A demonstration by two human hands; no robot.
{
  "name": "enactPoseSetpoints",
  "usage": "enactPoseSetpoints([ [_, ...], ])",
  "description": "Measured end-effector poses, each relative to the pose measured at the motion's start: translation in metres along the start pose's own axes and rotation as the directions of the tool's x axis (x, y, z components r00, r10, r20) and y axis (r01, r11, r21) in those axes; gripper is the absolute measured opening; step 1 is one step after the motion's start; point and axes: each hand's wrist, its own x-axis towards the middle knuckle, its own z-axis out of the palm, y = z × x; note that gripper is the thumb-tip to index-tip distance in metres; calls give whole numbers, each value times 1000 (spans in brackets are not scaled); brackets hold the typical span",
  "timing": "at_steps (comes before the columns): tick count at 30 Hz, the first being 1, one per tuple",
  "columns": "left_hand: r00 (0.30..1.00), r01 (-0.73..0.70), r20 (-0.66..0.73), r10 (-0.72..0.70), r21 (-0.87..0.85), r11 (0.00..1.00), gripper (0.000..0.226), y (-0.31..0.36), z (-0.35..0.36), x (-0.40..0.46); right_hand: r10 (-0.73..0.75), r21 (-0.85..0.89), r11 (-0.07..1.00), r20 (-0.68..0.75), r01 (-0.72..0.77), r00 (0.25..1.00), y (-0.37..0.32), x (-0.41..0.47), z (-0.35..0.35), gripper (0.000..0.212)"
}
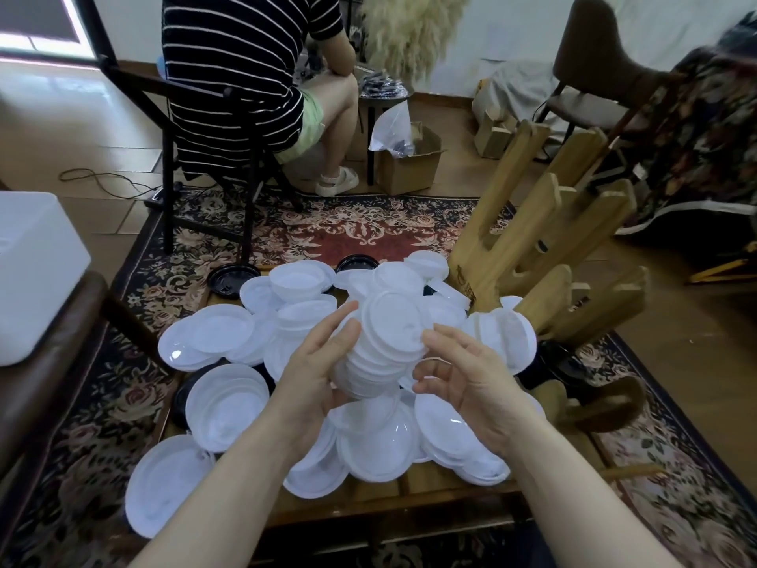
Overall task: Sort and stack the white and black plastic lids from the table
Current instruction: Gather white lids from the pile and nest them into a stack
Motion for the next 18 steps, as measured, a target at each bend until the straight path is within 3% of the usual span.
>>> enactPoseSetpoints([
  [4, 1000, -10, 27, 10, 2, 1000, 53, -2, 0, 0, 4, -52, 999, 3, -4, 1000, 4, -2, 1, 38],
  [9, 999, -15, 43, 13, 27, 1000, 52, -7, -1, -6, -89, -287, 955, -42, 73, 995, 16, -10, 0, 38],
  [12, 998, -18, 55, 19, -13, 1000, 44, -11, 2, -10, -43, -234, 971, 20, 46, 999, 22, -16, -2, 46],
  [15, 996, -23, 87, 24, -13, 1000, 44, -13, 5, -14, -27, -154, 987, 94, 42, 995, 22, -23, -2, 40],
  [18, 986, 14, 167, -16, 9, 1000, 39, -13, 1, -14, -58, -192, 979, 91, 75, 994, 20, -23, -6, 41],
])
